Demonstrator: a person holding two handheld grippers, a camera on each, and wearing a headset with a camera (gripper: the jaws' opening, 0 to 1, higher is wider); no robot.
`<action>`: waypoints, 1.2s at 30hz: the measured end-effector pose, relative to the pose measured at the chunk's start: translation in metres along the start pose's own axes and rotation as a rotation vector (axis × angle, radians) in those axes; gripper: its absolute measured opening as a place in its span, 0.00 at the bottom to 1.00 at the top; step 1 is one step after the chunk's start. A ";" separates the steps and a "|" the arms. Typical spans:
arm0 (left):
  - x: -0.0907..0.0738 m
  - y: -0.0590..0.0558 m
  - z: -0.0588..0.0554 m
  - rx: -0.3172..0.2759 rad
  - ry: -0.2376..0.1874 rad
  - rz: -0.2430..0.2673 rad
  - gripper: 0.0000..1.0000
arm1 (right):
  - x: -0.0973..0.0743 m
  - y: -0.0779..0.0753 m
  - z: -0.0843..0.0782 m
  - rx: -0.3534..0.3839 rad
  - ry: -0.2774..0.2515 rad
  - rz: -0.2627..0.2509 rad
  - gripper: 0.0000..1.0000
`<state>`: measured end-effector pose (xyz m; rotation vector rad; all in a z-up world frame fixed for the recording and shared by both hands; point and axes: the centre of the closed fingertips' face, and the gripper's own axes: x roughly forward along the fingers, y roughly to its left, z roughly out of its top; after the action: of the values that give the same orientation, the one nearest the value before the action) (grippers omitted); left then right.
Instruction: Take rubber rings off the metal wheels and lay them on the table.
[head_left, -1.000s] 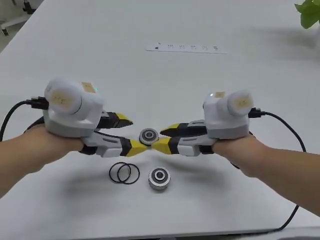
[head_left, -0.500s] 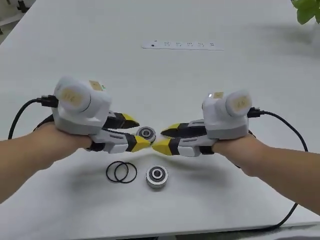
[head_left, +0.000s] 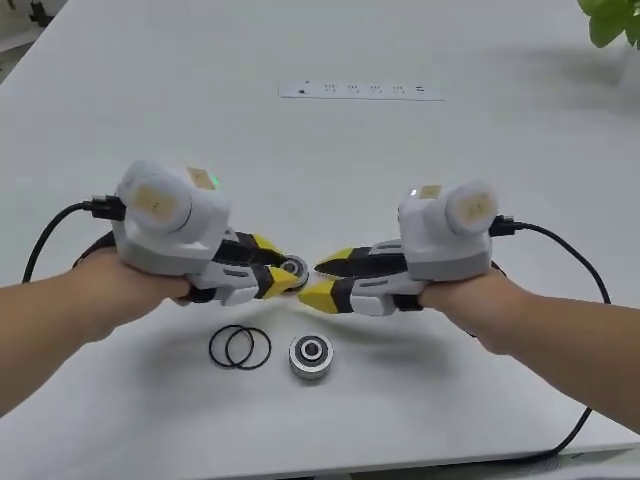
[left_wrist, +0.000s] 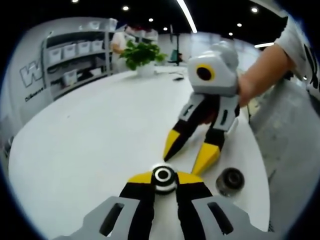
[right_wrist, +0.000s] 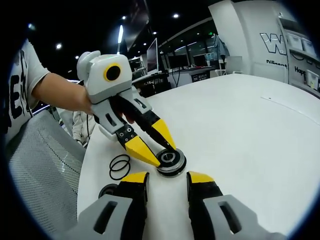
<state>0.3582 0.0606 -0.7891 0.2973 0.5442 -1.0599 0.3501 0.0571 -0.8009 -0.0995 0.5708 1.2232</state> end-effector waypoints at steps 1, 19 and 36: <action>0.000 0.001 0.000 0.000 -0.001 0.005 0.16 | 0.001 0.000 0.001 -0.002 -0.001 0.001 0.27; 0.001 0.003 0.000 -0.006 -0.012 0.040 0.14 | 0.015 -0.002 0.007 -0.054 -0.001 -0.032 0.27; 0.001 0.000 0.000 -0.010 -0.019 0.041 0.14 | 0.007 -0.002 0.004 -0.075 0.012 -0.042 0.21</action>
<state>0.3588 0.0604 -0.7895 0.2882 0.5246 -1.0195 0.3549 0.0637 -0.8014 -0.1819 0.5310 1.2040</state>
